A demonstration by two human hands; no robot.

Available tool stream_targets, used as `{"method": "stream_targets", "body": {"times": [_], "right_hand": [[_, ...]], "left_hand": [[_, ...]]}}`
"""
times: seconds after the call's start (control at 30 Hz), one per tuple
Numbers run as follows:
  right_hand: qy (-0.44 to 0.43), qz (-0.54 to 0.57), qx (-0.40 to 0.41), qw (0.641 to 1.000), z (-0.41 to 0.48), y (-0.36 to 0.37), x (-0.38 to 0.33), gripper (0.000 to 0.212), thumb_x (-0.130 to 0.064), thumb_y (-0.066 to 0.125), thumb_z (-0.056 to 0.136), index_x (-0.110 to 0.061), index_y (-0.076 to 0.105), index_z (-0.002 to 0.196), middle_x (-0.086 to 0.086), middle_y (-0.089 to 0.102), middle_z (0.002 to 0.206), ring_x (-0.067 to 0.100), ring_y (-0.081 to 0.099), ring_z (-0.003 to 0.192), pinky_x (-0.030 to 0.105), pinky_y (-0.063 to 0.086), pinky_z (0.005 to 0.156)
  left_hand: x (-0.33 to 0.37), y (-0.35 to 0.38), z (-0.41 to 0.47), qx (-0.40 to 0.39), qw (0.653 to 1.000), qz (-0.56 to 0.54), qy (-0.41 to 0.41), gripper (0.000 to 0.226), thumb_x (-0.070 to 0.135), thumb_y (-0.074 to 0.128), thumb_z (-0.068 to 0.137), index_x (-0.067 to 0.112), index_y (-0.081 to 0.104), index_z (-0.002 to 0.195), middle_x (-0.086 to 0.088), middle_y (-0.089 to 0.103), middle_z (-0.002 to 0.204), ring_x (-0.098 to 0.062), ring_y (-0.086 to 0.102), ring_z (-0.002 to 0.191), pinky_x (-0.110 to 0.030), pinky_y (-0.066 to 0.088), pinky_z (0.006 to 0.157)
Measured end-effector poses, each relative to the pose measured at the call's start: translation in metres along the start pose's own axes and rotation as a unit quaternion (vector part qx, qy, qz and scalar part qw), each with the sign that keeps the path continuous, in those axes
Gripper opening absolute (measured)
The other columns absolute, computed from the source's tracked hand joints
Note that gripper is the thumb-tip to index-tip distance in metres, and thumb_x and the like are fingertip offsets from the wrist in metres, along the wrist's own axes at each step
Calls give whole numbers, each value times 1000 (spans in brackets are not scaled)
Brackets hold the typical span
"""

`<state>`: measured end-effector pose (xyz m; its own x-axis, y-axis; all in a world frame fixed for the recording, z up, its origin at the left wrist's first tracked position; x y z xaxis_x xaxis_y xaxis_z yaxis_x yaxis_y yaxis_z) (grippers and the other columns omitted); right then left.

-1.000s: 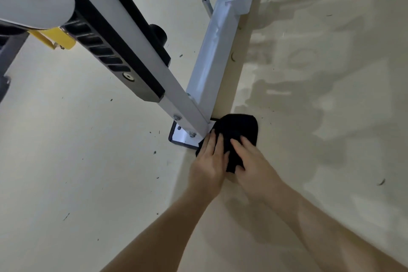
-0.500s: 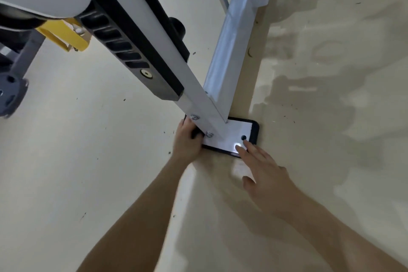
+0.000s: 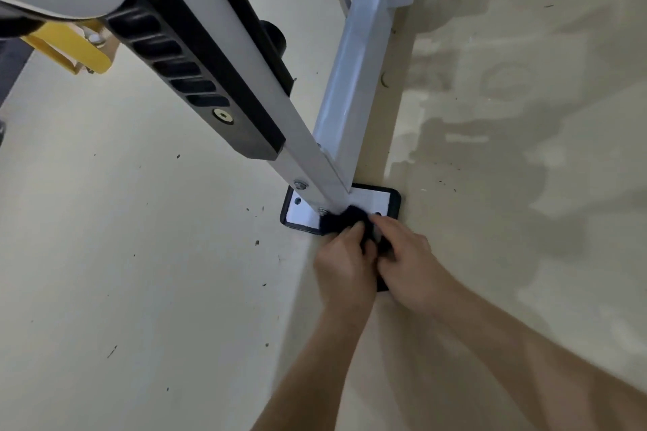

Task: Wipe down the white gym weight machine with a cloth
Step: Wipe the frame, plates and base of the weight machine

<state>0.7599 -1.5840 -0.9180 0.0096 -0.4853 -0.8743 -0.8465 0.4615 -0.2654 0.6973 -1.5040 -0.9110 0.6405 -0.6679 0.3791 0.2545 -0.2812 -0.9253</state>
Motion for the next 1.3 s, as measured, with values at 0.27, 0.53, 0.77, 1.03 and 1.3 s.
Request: {"method": "stream_targets", "body": {"times": [0.27,0.53,0.77,1.03,1.3], "right_hand": [[83,93,-32,992,-31,-88,-12,64,-1,43,95,-30,27,151,-18,45,127,-3,55,80,11,48,73],[137,342,-114,923,-22,-30,-16,52,-4,48,97,-32,43,141,-1,58,130,18,64,106,39,58,82],[101,476,-7,874,15,-10,-61,27,0,58,93,-16,63,114,1,72,89,16,72,76,27,58,59],[-145,398,116,899,23,-27,-122,34,2,60,88,-23,60,112,0,67,100,11,66,87,19,54,74],[-242,51,223,943,28,-5,-98,54,1,55,93,-9,42,144,13,41,133,18,52,111,23,45,96]], "left_hand": [[36,35,24,-44,976,155,145,56,3,62,85,16,51,138,-10,43,149,-30,40,136,-40,39,107],[-17,-22,-11,-37,999,-6,-18,43,16,67,85,27,63,126,3,61,110,3,55,89,-2,38,74],[13,-80,6,105,962,-209,-143,51,13,70,77,29,51,121,20,57,101,-1,61,85,-14,48,70],[18,-117,31,111,815,-527,-212,45,28,78,72,18,61,113,-5,72,97,-17,67,74,-30,49,59],[-12,-108,41,254,917,-282,-121,34,4,78,71,37,73,80,13,68,95,-14,66,89,-28,53,78]]}}
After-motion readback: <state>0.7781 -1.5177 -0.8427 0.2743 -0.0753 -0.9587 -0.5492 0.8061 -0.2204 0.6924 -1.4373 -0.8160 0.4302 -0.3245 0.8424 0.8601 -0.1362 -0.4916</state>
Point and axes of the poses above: each hand's wrist, its own z-axis towards the middle knuckle, its own y-axis out of the palm, x = y × z, the point moved 3 cm from there along z, towards the middle knuckle
